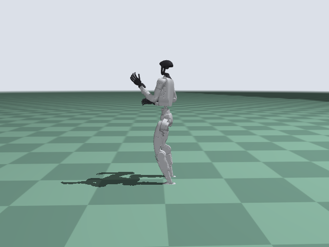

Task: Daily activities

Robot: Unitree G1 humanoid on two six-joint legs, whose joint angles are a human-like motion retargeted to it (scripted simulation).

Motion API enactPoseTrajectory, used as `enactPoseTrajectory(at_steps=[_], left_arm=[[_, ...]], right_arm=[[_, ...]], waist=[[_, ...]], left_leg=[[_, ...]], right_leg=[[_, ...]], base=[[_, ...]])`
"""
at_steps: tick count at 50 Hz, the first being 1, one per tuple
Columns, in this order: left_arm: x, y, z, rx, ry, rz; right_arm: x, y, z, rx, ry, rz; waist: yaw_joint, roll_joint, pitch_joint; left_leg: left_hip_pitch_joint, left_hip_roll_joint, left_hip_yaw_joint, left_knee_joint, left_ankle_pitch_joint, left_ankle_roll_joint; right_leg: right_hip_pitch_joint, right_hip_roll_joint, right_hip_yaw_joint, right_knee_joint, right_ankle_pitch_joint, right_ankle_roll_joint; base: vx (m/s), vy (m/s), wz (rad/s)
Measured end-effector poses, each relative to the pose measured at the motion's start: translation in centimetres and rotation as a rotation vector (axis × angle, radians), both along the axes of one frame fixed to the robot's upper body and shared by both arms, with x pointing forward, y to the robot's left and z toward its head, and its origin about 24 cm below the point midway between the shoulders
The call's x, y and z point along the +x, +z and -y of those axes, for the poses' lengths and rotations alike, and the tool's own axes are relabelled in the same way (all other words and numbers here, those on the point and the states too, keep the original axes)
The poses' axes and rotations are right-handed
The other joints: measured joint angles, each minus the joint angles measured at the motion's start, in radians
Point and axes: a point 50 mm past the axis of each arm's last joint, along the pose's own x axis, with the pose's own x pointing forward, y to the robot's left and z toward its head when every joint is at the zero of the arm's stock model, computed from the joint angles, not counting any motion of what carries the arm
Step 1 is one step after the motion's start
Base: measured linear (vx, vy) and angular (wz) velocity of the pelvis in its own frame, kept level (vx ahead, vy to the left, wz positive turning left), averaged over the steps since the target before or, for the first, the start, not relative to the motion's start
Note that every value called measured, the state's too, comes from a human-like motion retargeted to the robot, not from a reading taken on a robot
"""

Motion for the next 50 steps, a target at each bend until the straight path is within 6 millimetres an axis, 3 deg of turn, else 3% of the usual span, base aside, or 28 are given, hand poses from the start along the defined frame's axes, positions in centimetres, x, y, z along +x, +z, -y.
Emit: enactPoseTrajectory(at_steps=[11, 14, 19, 24, 30, 34, 40, 50], left_arm=[[-0.1, 0.9, 0.4, 0.101, 0.005, 0.049], [0.2, 0.2, -0.1, 0.139, 0.044, 0.013], [0.7, -3.1, -1.8, 0.208, 0.133, -0.157], [0.6, -8.9, -4.1, 0.282, 0.200, -0.433], [-1.3, -15.7, -6.2, 0.358, 0.212, -0.761], [-2.8, -18.7, -7.1, 0.390, 0.191, -0.908], [-4.1, -20.8, -7.8, 0.431, 0.156, -1.022], [-3.5, -21.0, -8.6, 0.537, 0.110, -1.056]], right_arm=[[-0.3, -0.7, 0.4, 0.002, -0.046, -0.024], [-0.7, -1.4, 0.8, -0.015, -0.068, -0.047], [-1.1, -2.3, 1.1, -0.039, -0.092, -0.067], [-0.6, -2.1, 0.6, -0.036, -0.092, -0.033], [0.0, -1.7, -0.3, -0.010, -0.081, -0.002], [0.1, -1.7, -0.7, 0.011, -0.077, -0.001], [0.4, -1.7, -1.1, 0.044, -0.080, -0.014], [0.8, -1.8, -1.1, 0.092, -0.128, -0.038]], waist=[[0.001, -0.003, 0.001], [0.009, -0.009, 0.007], [0.027, -0.023, 0.018], [0.049, -0.043, 0.031], [0.075, -0.073, 0.048], [0.091, -0.091, 0.057], [0.111, -0.113, 0.065], [0.144, -0.139, 0.069]], left_leg=[[0.002, 0.002, -0.007, -0.005, 0.002, -0.002], [0.002, 0.001, -0.010, -0.003, 0.000, 0.001], [0.005, -0.003, -0.014, 0.007, -0.009, 0.009], [0.010, -0.011, -0.015, 0.021, -0.019, 0.019], [0.016, -0.024, -0.014, 0.039, -0.029, 0.031], [0.017, -0.031, -0.017, 0.056, -0.037, 0.037], [0.011, -0.039, -0.031, 0.087, -0.049, 0.044], [-0.012, -0.045, -0.071, 0.132, -0.059, 0.046]], right_leg=[[0.000, 0.004, -0.001, -0.006, 0.003, 0.001], [-0.003, 0.003, -0.002, 0.003, -0.004, -0.001], [-0.011, 0.001, -0.002, 0.033, -0.027, -0.004], [-0.024, -0.006, 0.000, 0.077, -0.061, -0.007], [-0.040, -0.018, 0.001, 0.139, -0.105, -0.009], [-0.050, -0.026, 0.000, 0.179, -0.131, -0.009], [-0.063, -0.034, -0.006, 0.233, -0.164, -0.010], [-0.080, -0.037, -0.028, 0.287, -0.196, -0.016]], base=[[0.00, 0.00, 0.00], [0.00, 0.00, 0.00], [0.00, 0.00, 0.00], [0.00, 0.00, 0.00], [0.00, 0.00, 0.00], [0.00, 0.00, 0.00], [0.00, 0.00, 0.00], [0.00, 0.00, 0.00]])
